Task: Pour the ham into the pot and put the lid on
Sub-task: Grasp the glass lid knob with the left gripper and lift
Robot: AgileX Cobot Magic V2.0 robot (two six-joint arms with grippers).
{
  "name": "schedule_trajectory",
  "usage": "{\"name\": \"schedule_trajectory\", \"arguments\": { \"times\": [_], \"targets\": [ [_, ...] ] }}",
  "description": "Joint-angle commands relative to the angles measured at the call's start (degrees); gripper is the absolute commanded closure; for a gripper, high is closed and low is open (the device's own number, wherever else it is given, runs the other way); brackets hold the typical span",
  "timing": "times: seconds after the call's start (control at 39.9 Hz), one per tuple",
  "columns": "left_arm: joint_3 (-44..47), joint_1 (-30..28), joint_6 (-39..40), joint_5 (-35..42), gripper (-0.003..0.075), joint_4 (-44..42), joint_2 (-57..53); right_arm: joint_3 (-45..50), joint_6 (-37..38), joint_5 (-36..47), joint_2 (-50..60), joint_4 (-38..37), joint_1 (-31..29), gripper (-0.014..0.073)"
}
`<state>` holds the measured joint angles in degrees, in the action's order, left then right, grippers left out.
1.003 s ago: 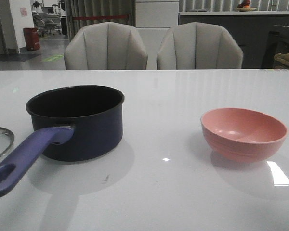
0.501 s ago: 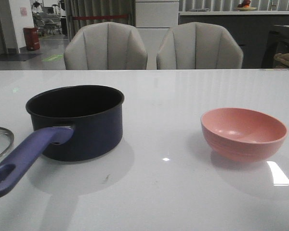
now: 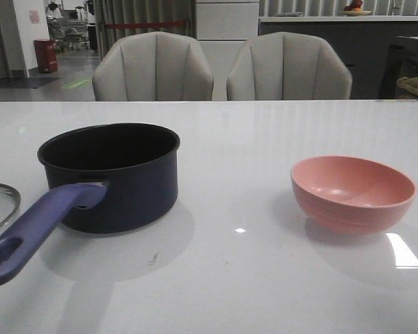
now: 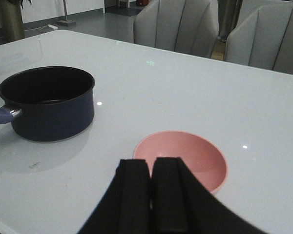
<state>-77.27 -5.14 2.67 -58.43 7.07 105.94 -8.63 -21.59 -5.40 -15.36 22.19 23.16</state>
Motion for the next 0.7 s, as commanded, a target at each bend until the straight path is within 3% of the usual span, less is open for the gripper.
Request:
{"name": "schedule_trajectory", "arguments": {
  "times": [0.0, 0.68],
  "targets": [
    [-1.7, 0.0, -0.4, 1.9, 0.0083, 1.4, -2.6, -1.6, -0.6, 3.9, -0.3, 0.0, 0.0, 0.0446],
    [-1.7, 0.0, -0.4, 2.6, 0.0084, 1.2, 2.4, -1.6, -0.6, 3.9, -0.3, 0.0, 0.0, 0.0446]
  ]
}}
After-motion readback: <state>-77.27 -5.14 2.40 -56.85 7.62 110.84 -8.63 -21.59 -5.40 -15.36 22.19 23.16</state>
